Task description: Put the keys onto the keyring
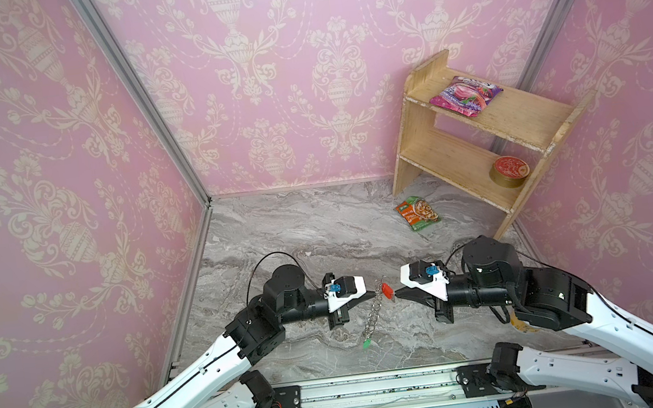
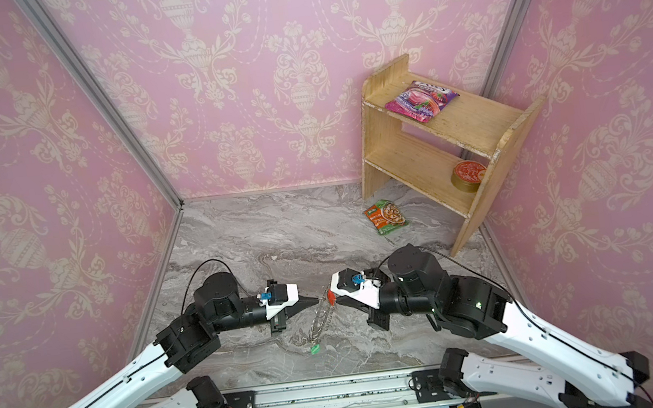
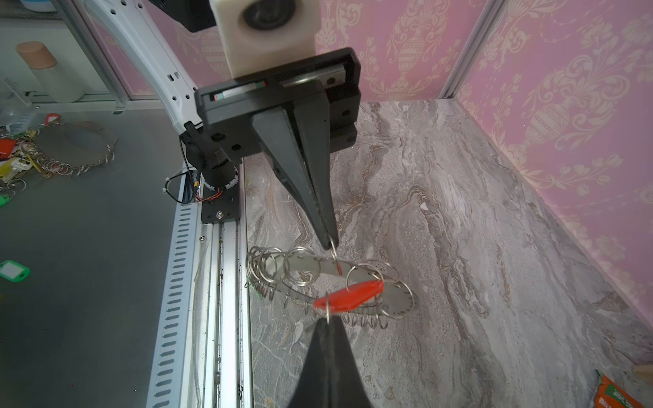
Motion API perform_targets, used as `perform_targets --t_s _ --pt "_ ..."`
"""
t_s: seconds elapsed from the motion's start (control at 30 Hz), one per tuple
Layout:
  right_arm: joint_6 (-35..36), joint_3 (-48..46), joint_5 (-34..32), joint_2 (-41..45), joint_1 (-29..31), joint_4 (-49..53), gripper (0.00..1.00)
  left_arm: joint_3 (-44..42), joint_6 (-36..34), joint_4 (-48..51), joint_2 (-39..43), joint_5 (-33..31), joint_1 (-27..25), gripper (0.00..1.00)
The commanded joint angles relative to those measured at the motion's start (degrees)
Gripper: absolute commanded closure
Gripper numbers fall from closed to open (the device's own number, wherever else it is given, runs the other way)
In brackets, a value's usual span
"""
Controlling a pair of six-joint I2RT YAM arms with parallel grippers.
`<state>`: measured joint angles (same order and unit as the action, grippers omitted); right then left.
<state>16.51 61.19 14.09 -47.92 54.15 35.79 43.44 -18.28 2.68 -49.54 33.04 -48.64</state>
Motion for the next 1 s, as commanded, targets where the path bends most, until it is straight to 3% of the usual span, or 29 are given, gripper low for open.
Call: perform_targets --t_s 0.0,0.4,0.97 --pt "2.2 -2.1 -0.7 1.5 0.4 -4.4 1.00 -0.3 2.0 -4.4 0.2 -1.7 -0.4 1.00" --pt "5.6 2.1 -8.1 5.9 0.4 -1.7 1.00 -3.3 -0.5 -8.0 -0.8 -0.3 1.2 1.00" --pt "4.4 -2.1 -4.2 2.1 0.5 -5.0 1.00 -3.5 3.7 -13.6 -1.4 7.1 3.1 1.00"
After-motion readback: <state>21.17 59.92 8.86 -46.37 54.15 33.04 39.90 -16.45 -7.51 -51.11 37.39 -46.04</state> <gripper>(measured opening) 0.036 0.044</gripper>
